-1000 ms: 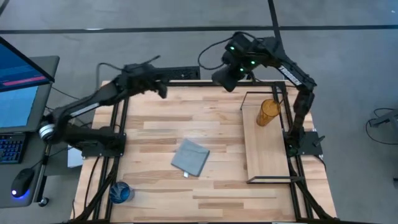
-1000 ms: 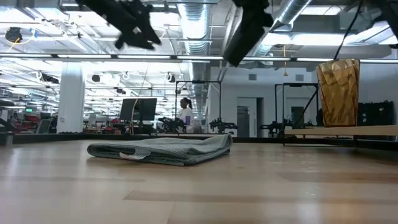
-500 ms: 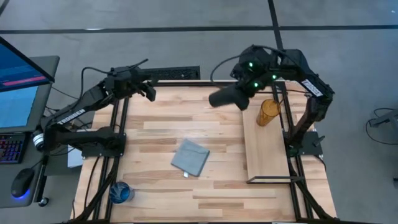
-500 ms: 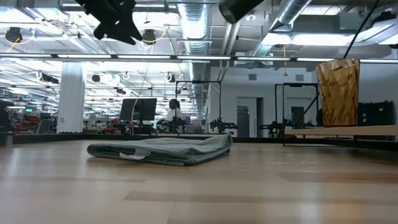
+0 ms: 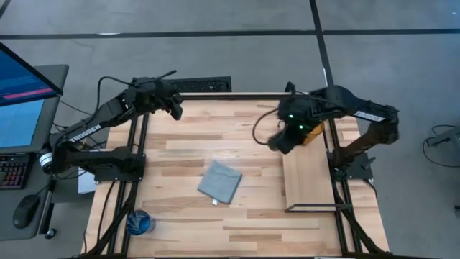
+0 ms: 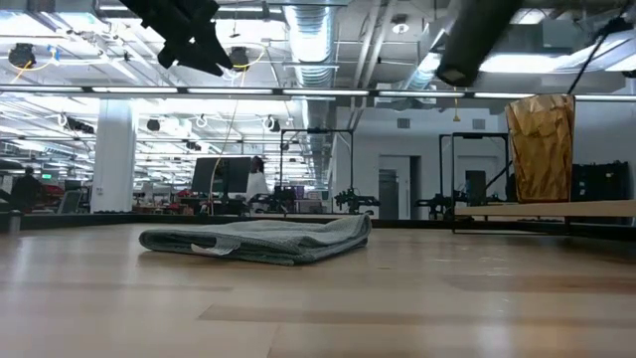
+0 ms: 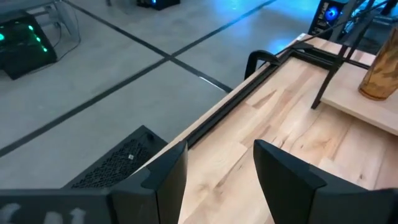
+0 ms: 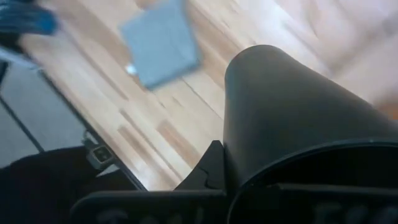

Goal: Stack small to large cups/mugs on shelf
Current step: Put the black cup on the shelf

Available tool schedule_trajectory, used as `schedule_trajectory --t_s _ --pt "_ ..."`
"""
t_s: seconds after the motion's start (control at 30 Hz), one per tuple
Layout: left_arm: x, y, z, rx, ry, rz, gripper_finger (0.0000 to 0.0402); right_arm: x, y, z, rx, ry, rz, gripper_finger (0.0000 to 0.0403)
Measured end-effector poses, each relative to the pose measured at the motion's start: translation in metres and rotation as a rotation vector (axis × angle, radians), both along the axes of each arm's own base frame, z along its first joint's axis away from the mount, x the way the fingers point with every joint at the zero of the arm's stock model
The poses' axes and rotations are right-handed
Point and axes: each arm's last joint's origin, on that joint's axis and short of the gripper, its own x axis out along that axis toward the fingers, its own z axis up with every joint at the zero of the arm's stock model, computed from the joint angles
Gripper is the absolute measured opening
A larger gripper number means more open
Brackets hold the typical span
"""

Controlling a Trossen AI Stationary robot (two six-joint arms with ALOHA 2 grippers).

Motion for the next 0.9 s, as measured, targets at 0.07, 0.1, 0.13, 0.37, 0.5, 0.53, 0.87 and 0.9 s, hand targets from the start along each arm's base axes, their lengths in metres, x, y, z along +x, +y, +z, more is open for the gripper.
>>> schedule_trajectory --t_s 0.07,0.1,0.13,0.37,0.5,0.53,0.87,0.9 --pt "0.0 0.0 0.0 -0.004 -0.004 0.003 0.0178 -0.012 0.004 -0.01 0.043 0.046 -0.031 0.0005" --pt "0.0 0.0 0.0 -0.006 -0.006 0.004 0.0178 -0.017 0.007 -0.015 0.061 0.065 -0.036 0.0005" --pt "0.0 0.0 0.0 -0.01 -0.009 0.006 0.0178 -0.022 0.011 -0.02 0.077 0.085 -0.043 0.0005" --pt "0.0 0.001 0.0 -0.008 -0.01 0.032 0.0178 -0.039 0.028 -0.048 0.101 0.213 -0.108 0.0005" --pt "-0.001 0.001 0.0 -0.002 -0.005 0.049 0.0178 -0.041 0.03 -0.07 0.098 0.301 -0.111 0.0005" --pt "-0.001 0.001 0.0 -0.001 -0.005 0.051 0.0178 -0.041 0.03 -0.075 0.095 0.32 -0.114 0.0005" --pt "-0.001 0.001 -0.001 -0.005 0.002 0.053 0.0178 -0.047 0.03 -0.113 0.087 0.481 -0.12 0.0005" --pt "-0.001 0.001 -0.001 -0.006 0.004 0.053 0.0178 -0.047 0.03 -0.116 0.086 0.489 -0.121 0.0006"
